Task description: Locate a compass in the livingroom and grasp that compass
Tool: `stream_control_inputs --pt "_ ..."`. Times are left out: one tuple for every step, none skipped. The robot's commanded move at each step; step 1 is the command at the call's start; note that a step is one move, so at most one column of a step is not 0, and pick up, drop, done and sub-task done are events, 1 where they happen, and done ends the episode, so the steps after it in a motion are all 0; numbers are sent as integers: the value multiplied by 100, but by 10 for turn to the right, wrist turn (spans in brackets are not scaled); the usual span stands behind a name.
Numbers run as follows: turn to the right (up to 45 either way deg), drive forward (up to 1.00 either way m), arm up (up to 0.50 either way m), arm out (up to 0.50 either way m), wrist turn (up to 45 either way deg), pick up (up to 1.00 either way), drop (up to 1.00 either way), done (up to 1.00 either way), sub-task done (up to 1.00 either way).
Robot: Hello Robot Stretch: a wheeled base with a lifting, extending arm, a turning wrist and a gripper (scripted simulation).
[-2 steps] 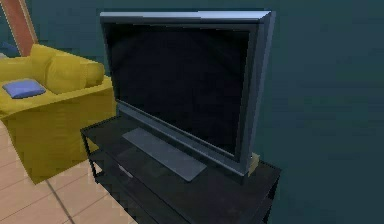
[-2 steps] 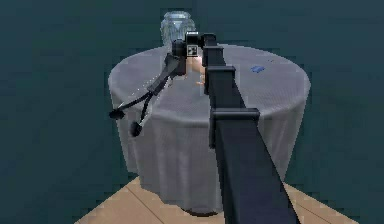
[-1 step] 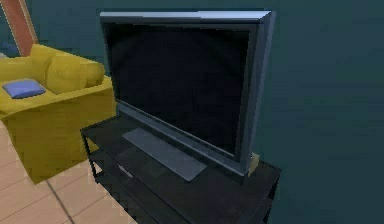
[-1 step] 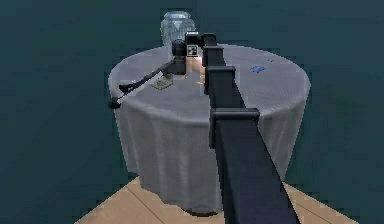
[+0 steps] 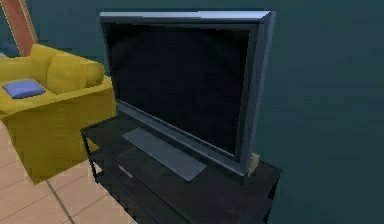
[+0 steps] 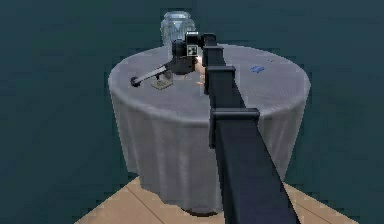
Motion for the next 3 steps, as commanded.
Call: stream_control_inputs --pt "0 0 0 0 150 0 0 0 0" --pt "0 0 0 0 0 100 0 0 0" --pt "0 0 0 0 0 0 0 100 0"
